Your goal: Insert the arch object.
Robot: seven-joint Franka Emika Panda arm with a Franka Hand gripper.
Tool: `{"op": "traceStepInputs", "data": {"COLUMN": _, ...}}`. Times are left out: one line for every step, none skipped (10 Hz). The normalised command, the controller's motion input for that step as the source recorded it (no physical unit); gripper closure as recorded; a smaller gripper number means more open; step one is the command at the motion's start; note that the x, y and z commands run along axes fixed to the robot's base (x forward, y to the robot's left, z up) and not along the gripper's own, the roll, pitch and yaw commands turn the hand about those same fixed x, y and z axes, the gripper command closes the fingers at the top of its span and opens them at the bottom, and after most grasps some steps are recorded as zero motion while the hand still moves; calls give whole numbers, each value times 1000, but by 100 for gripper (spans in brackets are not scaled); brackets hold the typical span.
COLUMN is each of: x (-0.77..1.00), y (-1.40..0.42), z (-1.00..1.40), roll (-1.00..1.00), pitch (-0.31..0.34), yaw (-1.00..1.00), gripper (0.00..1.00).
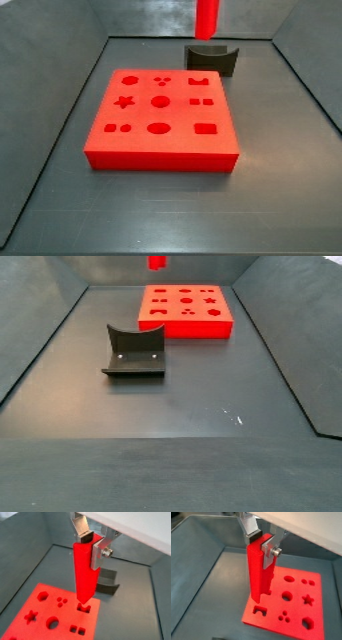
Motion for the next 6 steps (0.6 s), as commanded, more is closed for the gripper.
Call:
{"op": "traceStepInputs", "data": {"x": 46, "y": 23, "z": 60, "roll": 60, "pitch": 0, "yaw": -949, "gripper": 100}}
{"op": "traceStepInputs", "data": {"x": 320, "y": 169, "z": -149, "roll": 0, "pitch": -4, "yaw": -863, "gripper": 100}}
{"op": "traceStepInputs", "data": {"x": 380, "y": 89, "z": -180, "roll": -166, "pitch": 0, "yaw": -794, "gripper": 100}}
{"op": "traceStepInputs", "data": {"x": 280, "y": 14, "z": -214, "roll": -150, "pitch": 0, "yaw": -857, "gripper": 100}}
{"op": "traceStepInputs", "data": {"x": 146, "y": 0, "z": -349, "roll": -117, "pitch": 11, "yaw": -929, "gripper": 100}}
{"op": "traceStepInputs", "data": {"x": 0, "y": 0, "z": -340, "roll": -166, "pitch": 0, "yaw": -857, "gripper": 100}}
